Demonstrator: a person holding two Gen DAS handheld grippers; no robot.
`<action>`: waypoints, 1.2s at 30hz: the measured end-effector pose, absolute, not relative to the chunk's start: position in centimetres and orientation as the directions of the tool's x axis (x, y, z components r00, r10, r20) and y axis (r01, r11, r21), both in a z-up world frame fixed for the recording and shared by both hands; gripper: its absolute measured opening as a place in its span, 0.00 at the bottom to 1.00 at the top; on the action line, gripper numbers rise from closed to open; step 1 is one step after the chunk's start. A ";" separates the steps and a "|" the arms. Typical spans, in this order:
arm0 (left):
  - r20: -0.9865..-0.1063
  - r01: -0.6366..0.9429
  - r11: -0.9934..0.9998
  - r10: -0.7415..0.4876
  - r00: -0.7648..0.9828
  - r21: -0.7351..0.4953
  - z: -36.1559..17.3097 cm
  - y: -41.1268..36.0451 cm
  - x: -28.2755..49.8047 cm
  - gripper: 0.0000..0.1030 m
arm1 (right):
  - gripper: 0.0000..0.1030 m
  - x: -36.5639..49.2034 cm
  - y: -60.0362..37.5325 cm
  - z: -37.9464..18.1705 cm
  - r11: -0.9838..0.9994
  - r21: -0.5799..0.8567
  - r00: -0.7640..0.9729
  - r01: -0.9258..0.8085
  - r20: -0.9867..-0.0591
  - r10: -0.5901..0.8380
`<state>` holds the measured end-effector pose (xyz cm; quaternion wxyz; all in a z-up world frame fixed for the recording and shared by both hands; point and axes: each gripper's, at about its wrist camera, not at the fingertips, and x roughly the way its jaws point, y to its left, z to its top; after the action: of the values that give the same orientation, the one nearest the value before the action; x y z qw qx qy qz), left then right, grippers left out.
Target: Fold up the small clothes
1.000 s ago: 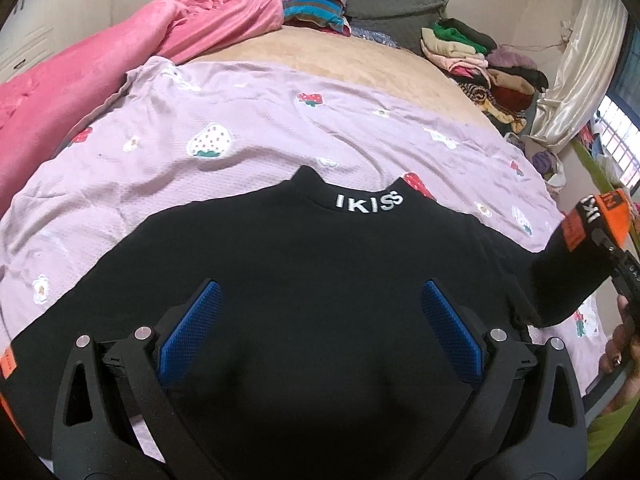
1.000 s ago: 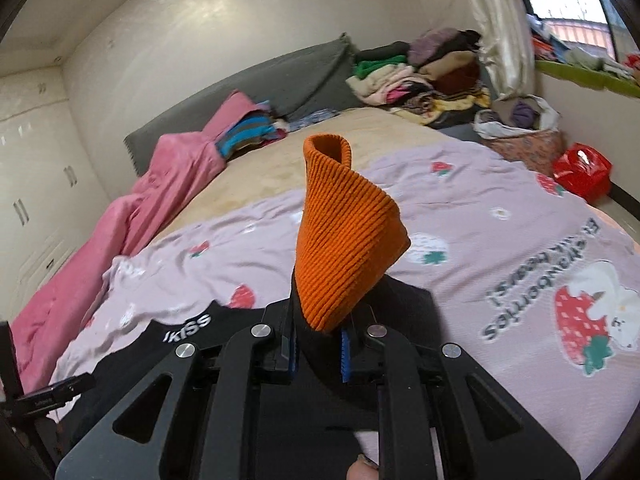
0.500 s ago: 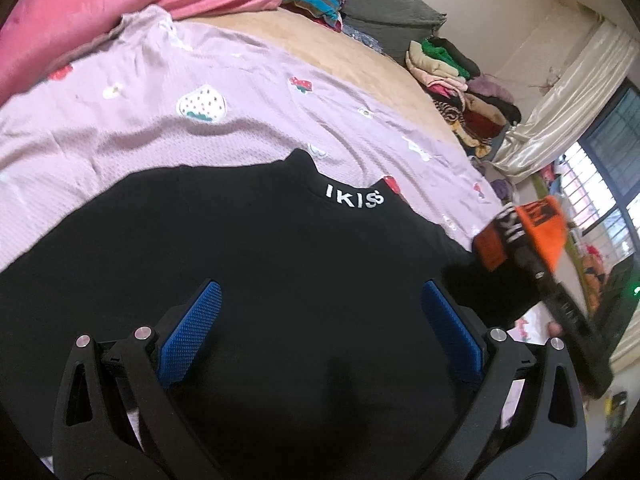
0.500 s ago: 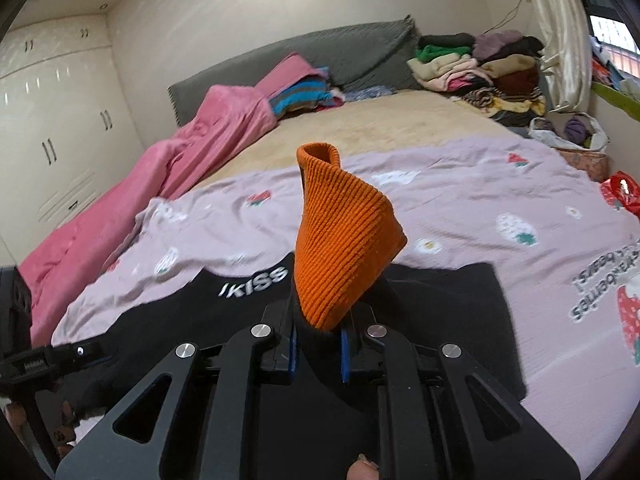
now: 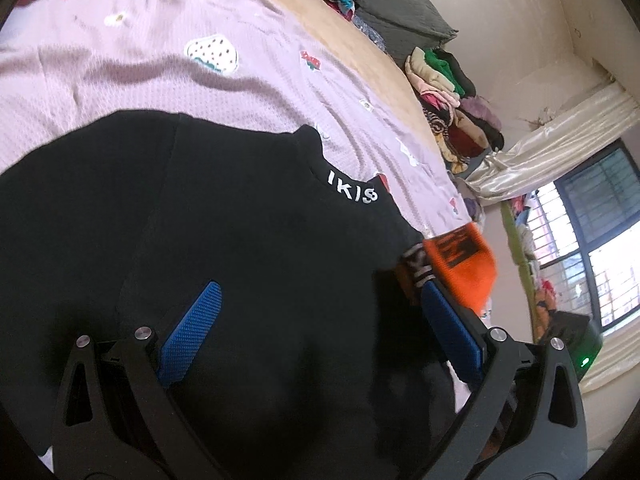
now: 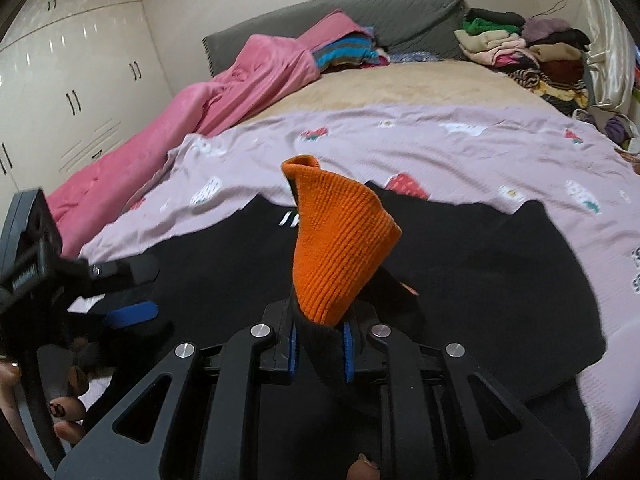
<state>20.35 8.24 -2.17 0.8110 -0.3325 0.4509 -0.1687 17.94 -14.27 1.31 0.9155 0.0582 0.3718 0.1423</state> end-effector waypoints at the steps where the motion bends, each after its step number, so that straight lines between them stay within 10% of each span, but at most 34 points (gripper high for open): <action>1: -0.614 -0.025 0.715 -0.580 0.535 -0.698 -2.3 8.3 20.4 0.91 | 0.22 17.9 -13.8 1.0 0.950 0.217 0.674 -0.225 -0.670 0.313; 11: -0.589 0.021 0.691 -0.631 0.505 -0.722 -2.6 7.0 20.5 0.88 | 0.53 15.1 -12.3 0.2 0.910 0.262 0.596 -0.321 -0.691 0.409; 23: -0.640 0.060 0.714 -0.659 0.395 -0.698 -5.2 1.9 20.8 0.54 | 0.54 12.3 -21.2 2.4 0.949 0.274 0.668 -0.153 -0.679 0.304; 27: -0.671 0.109 0.753 -0.634 0.384 -0.649 -5.5 -0.4 21.0 0.19 | 0.54 11.8 -24.1 2.6 0.960 0.265 0.691 -0.090 -0.678 0.252; 36: -0.573 0.282 0.746 -0.651 0.498 -0.603 0.8 0.2 19.0 0.10 | 0.54 11.5 -26.9 2.9 0.964 0.265 0.718 -0.014 -0.668 0.194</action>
<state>18.95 0.21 0.83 0.8365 -0.2219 0.4162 -0.2790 11.51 -26.92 2.93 0.9189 0.1213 0.3711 0.0567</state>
